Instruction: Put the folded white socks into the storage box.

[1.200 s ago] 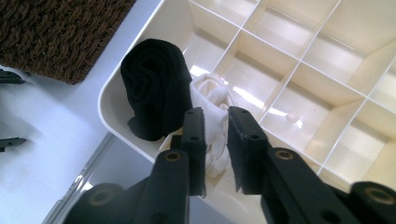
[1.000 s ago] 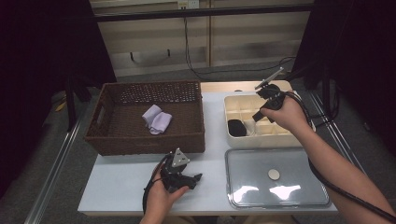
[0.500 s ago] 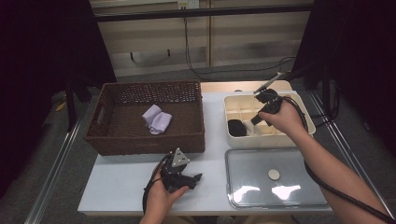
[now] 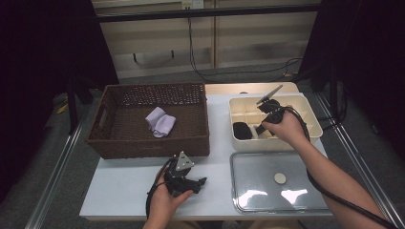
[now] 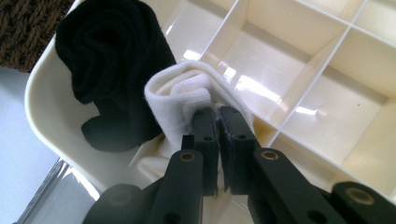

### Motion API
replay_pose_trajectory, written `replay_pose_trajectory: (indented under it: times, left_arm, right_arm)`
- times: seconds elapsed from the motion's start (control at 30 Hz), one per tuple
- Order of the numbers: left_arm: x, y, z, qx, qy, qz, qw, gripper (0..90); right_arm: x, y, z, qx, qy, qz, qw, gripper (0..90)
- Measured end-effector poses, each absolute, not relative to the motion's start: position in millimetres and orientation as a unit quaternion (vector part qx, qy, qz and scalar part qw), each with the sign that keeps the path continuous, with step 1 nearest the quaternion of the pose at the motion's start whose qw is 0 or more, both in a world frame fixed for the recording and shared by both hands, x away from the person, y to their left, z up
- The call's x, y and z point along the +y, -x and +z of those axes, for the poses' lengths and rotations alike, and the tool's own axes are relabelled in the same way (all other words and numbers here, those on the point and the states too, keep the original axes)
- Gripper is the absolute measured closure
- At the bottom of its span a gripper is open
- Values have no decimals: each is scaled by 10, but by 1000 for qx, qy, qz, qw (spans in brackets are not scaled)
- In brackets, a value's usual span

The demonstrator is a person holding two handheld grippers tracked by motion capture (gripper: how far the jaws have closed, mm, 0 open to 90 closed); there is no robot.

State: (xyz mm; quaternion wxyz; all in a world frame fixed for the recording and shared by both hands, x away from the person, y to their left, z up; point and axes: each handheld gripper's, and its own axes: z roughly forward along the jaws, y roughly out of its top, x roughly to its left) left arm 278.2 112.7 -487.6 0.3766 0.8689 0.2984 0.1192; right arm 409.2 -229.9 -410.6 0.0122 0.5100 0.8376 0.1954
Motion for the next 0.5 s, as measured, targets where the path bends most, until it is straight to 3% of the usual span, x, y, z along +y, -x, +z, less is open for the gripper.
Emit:
replay_pose_trajectory:
  times: [0.5]
  left_arm:
    - [1127, -2781, -4876, 299, -869, 119, 376, 182]
  right_arm:
    - [-2228, -4136, -4321, 844, -511, 166, 3, 868]
